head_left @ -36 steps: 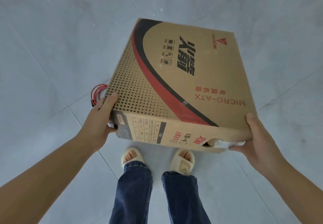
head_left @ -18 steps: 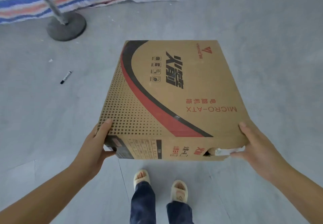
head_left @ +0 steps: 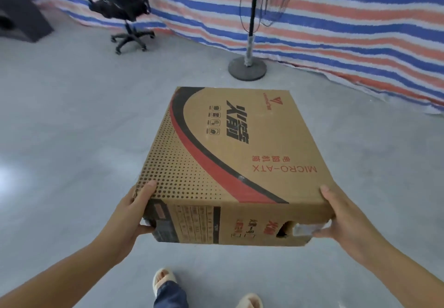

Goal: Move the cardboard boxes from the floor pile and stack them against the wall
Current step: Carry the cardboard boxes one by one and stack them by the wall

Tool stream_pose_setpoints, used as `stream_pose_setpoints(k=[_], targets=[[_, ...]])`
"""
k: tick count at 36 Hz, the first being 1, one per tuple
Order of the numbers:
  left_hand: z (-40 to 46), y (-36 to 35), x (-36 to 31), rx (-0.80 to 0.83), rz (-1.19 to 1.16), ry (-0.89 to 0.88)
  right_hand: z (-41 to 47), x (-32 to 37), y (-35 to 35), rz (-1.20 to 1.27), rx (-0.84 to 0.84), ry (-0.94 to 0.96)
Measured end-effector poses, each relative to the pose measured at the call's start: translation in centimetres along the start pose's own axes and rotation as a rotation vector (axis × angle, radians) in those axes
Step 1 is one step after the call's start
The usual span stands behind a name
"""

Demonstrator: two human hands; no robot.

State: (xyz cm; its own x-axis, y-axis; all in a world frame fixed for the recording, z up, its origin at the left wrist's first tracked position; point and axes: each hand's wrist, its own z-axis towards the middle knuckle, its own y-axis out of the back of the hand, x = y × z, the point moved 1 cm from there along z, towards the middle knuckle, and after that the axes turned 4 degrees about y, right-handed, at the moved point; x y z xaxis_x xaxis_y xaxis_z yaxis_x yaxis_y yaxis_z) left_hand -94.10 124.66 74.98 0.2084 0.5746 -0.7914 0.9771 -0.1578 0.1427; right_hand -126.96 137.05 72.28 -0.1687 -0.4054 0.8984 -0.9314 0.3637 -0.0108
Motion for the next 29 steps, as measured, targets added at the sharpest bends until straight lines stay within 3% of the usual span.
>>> stream_pose_setpoints(k=[8,12,29], targets=[[-0.7,12.8,2.4,-0.22,-0.21,0.054,4.0,2.5,-13.7,-0.139,0.183,0.005],[0.1,19.5,2.7,-0.293,-0.273,0.067,5.6,3.5,-21.4,-0.164,0.193,0.004],[5.6,43.3,1.6,-0.471,-0.411,0.056,12.8,8.2,-49.9,-0.31,0.421,0.074]])
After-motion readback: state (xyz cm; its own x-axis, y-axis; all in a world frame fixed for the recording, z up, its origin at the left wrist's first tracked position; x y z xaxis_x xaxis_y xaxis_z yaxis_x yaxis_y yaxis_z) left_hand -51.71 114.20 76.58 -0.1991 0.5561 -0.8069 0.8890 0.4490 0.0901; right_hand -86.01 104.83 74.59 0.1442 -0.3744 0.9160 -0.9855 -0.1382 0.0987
